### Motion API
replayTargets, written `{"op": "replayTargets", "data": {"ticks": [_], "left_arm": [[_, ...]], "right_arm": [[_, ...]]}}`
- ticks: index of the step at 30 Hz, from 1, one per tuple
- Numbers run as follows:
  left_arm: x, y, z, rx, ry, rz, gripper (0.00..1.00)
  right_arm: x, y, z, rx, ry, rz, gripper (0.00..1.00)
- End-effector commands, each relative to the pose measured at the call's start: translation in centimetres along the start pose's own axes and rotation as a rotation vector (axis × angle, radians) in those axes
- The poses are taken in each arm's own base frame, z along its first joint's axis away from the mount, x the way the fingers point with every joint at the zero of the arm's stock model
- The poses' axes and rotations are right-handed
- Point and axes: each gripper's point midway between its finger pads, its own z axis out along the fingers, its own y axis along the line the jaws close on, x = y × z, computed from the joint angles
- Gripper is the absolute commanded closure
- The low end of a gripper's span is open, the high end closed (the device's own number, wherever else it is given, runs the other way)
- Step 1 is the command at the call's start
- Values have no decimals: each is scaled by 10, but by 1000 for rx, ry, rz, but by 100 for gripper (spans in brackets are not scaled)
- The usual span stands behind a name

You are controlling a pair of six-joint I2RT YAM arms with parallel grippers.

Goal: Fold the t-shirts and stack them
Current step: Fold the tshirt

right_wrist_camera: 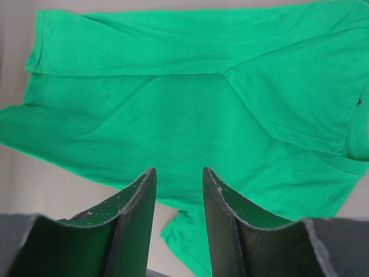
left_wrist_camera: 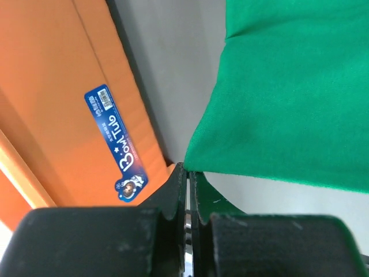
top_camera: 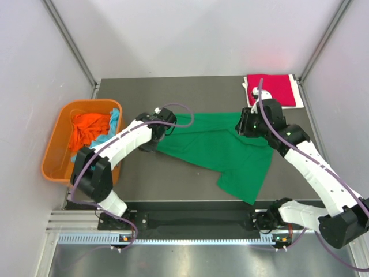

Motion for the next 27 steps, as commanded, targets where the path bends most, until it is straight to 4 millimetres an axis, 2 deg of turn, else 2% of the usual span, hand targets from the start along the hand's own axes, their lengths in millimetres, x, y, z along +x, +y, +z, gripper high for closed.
{"op": "replayTargets", "data": {"ticks": [1,4,6,7,8,10,11,12,13,14,15,16,17,18,19,21,23,24,26,27], "left_arm": [[0,10,-6,-96,18,91,100],[0,1,-5,-120,30,143,100],[-1,-3,-3,-140,35,150,100],[-2,-5,-2,-140,34,150,100],[-3,-7,-1,-135,29,144,100],[-12,-16,1,-94,-15,117,100],[-17,-19,0,-70,-38,115,100],[-21,-27,0,-30,-55,106,100],[-32,-32,1,-7,-100,84,100],[-37,-34,-1,9,-120,88,100],[-41,-37,-1,24,-135,85,100],[-50,-42,-1,49,-165,73,100],[-53,-45,-1,60,-172,87,100],[-59,-46,-2,70,-187,82,100],[-62,-51,-2,91,-198,85,100],[-81,-59,-4,130,-257,93,100],[-93,-72,-4,190,-298,119,100],[-108,-79,-9,218,-342,98,100],[-119,-90,-4,253,-365,128,100],[-131,-95,-7,268,-405,117,100]], "right_arm": [[-26,5,-16,-32,-78,-8,61],[-15,2,-6,-26,-43,8,61],[1,4,3,-47,5,37,61],[1,22,5,-148,-1,41,61],[22,24,15,-189,33,46,60],[33,45,16,-315,19,53,59],[38,52,23,-366,-15,48,58],[37,58,20,-402,-44,51,57],[26,66,20,-437,-121,41,57],[35,65,24,-432,-128,37,57],[35,75,21,-459,-160,10,56],[26,80,21,-459,-225,-1,56],[35,89,20,-473,-228,-27,56],[36,93,22,-465,-246,-50,56],[29,95,23,-445,-294,-51,56],[37,105,26,-446,-296,-65,56],[38,106,28,-431,-304,-54,57],[38,107,27,-429,-307,-41,57],[38,100,28,-393,-313,-26,57],[35,98,25,-385,-325,-18,57]]}}
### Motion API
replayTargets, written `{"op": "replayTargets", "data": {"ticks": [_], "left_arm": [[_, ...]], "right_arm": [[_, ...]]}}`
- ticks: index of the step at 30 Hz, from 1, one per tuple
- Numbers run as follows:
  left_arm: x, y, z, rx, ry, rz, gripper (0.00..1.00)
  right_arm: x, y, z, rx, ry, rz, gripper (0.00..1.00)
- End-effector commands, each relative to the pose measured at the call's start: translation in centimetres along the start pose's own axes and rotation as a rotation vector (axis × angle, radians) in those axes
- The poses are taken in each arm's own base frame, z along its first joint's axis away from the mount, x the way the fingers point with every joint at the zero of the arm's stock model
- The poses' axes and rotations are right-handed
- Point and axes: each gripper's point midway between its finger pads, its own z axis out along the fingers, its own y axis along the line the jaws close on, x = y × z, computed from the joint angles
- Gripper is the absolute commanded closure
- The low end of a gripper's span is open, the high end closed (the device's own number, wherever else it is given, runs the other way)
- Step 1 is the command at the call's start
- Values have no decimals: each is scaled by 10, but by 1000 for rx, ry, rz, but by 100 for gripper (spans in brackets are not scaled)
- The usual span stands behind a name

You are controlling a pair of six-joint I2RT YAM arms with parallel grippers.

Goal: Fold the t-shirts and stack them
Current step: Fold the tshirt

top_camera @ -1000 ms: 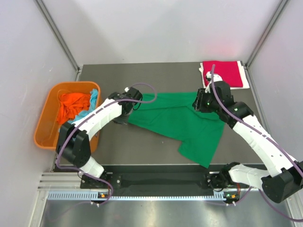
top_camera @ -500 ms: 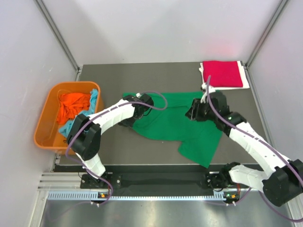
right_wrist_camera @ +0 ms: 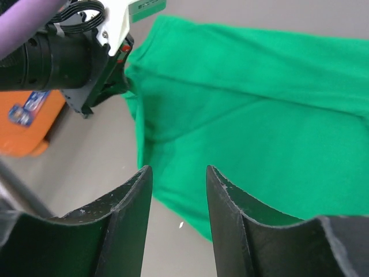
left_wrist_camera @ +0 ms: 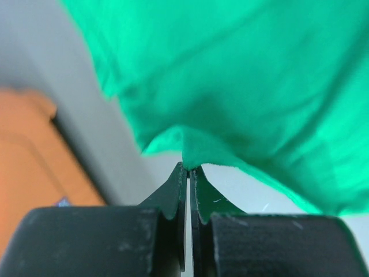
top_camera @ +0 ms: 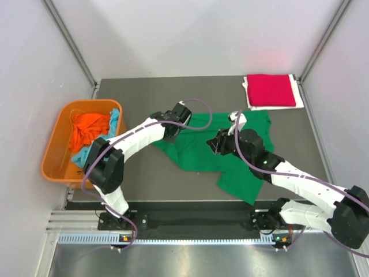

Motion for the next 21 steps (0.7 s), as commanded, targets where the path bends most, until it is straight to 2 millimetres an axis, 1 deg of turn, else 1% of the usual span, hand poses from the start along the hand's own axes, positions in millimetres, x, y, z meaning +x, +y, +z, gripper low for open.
{"op": "replayTargets", "data": {"ticks": [1,2,3,4,5,7,8,11,15,18,19,20,21], "left_arm": [[-59,-17,8,88,-183,-4,100],[-59,-23,16,101,-173,15,100],[-64,-25,18,105,-182,21,100],[-63,-28,27,108,-166,41,100],[-65,-31,29,115,-168,50,100],[-62,-36,38,123,-154,72,100],[-62,-37,40,125,-152,78,100],[-61,-41,43,140,-152,84,100],[-65,-42,38,162,-181,83,100],[-63,-45,34,193,-176,78,100],[-62,-45,32,202,-173,55,98],[-62,-47,31,220,-174,41,91],[-59,-44,31,228,-164,20,82]], "right_arm": [[-31,-4,-5,54,-139,16,57],[-31,-5,-7,63,-138,13,57],[-35,-6,-10,70,-147,5,57],[-32,-9,-11,85,-132,-2,58],[-37,-7,-13,86,-142,-8,58],[-38,-10,-16,103,-136,-12,58],[-42,-8,-18,101,-147,-13,58],[-47,-8,-22,107,-156,-10,58],[-50,-4,-23,85,-172,3,58],[-35,-2,-18,53,-140,22,58],[-32,1,-16,32,-131,28,58],[-25,1,-13,30,-113,35,58],[-23,3,-12,24,-109,50,58]]}}
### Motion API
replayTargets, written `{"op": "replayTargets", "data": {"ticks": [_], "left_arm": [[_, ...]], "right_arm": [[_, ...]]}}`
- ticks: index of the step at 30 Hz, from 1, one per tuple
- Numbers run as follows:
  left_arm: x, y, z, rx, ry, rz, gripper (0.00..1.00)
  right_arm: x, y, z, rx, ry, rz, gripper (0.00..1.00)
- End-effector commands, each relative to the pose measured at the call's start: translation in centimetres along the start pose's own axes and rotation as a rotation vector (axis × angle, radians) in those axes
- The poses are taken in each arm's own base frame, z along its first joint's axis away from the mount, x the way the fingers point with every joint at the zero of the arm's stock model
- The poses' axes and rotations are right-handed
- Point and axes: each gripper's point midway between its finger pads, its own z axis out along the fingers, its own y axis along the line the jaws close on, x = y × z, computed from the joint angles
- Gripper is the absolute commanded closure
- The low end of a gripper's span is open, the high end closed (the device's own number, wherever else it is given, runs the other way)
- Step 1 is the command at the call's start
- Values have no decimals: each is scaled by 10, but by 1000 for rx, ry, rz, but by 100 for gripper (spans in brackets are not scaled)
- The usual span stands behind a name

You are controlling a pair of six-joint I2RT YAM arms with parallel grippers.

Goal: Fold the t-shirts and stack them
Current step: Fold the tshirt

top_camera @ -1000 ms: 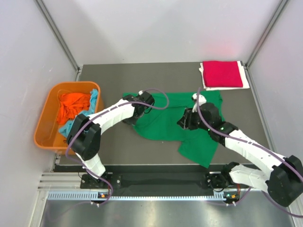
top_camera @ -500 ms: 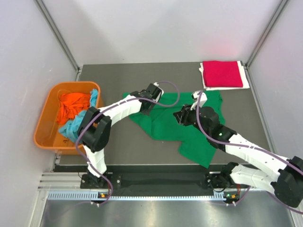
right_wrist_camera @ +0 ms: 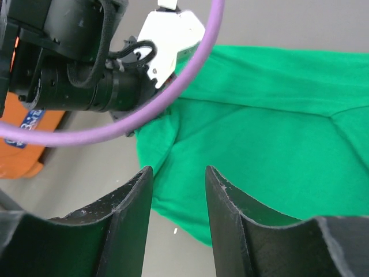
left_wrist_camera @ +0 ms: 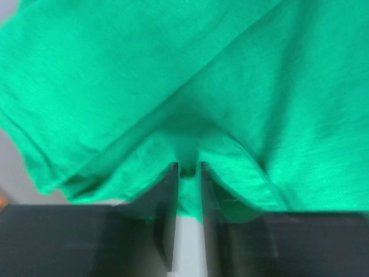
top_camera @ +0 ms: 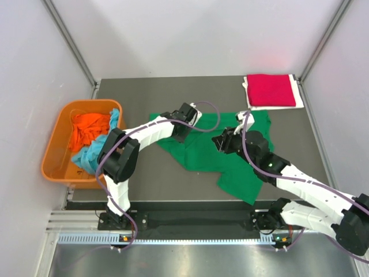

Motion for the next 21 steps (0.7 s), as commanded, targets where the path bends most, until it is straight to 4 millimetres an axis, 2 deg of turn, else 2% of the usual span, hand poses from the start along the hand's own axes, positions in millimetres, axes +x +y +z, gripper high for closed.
{"op": "replayTargets", "data": {"ticks": [1,2,3,4,6,7,8,9,10,11,12,13,14,15,16,17,18,19,20,21], "left_arm": [[-23,6,-24,47,-100,-113,69],[-23,9,-27,53,-103,-141,67],[-21,21,-30,46,-93,-169,65],[-22,26,-37,55,-98,-256,63],[-22,50,-46,84,-94,-364,60],[-19,59,-50,84,-82,-426,59],[-25,72,-56,76,-93,-463,57],[-20,91,-57,56,-81,-516,56],[-10,97,-54,50,-34,-553,56],[-13,108,-56,33,-37,-583,57],[-6,125,-53,-6,-17,-622,58],[1,128,-45,-18,19,-653,58],[-2,135,-44,-29,14,-675,59],[0,142,-40,-38,24,-700,60],[2,141,-30,-27,43,-719,60],[2,142,-25,-25,51,-729,60],[-2,149,-22,-29,46,-738,60],[4,150,-8,-32,82,-743,60],[-4,156,-6,-37,69,-747,60],[-1,158,0,-38,95,-747,60]], "right_arm": [[0,19,3,-78,-16,40,58],[0,19,4,-80,-16,45,58],[1,21,5,-82,-15,41,58],[0,22,6,-85,-14,35,58],[8,22,14,-73,19,1,57],[4,25,18,-73,17,-6,58],[14,24,27,-60,54,-19,58],[17,24,33,-56,70,-33,58],[19,26,39,-57,85,-45,58],[25,32,50,-58,109,-82,58],[28,34,56,-53,120,-105,58],[19,41,65,-45,101,-126,59],[36,43,76,-35,146,-160,61],[39,45,83,-32,158,-206,62],[42,44,89,-10,173,-237,63],[46,54,101,-10,186,-269,63],[48,55,107,-4,194,-319,64],[37,60,115,16,173,-341,64],[50,57,124,37,203,-385,64],[50,57,131,52,207,-397,64]]}}
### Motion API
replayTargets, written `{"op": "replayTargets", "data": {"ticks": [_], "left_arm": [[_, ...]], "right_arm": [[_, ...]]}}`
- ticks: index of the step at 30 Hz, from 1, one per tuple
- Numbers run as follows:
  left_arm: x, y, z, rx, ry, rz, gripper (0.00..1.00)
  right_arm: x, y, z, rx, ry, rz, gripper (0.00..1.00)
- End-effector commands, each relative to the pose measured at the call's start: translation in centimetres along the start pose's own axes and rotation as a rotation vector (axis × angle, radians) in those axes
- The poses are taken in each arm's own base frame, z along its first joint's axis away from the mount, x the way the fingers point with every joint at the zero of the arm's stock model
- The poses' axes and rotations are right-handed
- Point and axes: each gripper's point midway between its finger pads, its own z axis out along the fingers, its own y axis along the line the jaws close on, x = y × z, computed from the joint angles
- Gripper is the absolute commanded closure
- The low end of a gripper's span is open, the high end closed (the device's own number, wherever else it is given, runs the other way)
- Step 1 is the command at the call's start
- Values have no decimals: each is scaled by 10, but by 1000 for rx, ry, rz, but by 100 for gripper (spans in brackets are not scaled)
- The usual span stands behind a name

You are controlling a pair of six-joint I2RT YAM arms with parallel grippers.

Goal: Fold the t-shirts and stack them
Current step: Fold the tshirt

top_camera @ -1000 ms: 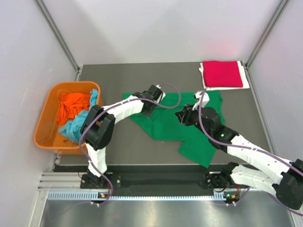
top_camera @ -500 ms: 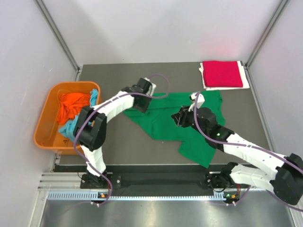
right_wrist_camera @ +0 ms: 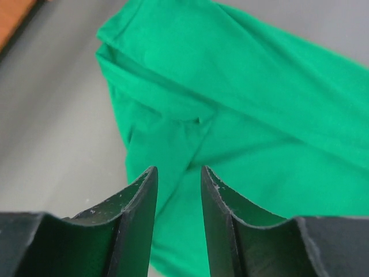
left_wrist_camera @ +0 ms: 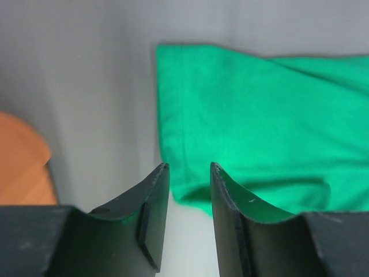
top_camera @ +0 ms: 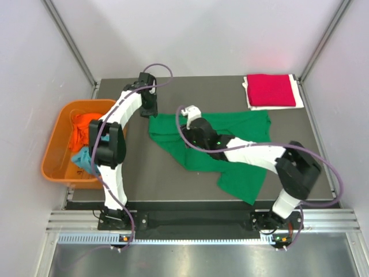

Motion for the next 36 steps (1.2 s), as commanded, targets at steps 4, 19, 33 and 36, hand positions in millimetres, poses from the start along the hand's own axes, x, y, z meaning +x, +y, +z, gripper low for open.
{"op": "replayTargets", "data": {"ticks": [4,19,33,36], "left_arm": [[3,4,47,-23,113,-2,62],[-13,-6,76,91,97,-37,72],[12,2,105,63,164,-59,75],[12,3,104,59,158,-55,75]], "right_arm": [[-38,2,41,155,8,-68,64],[8,6,75,401,270,631,68],[42,-35,72,568,344,930,67],[44,-32,76,552,350,956,68]]}}
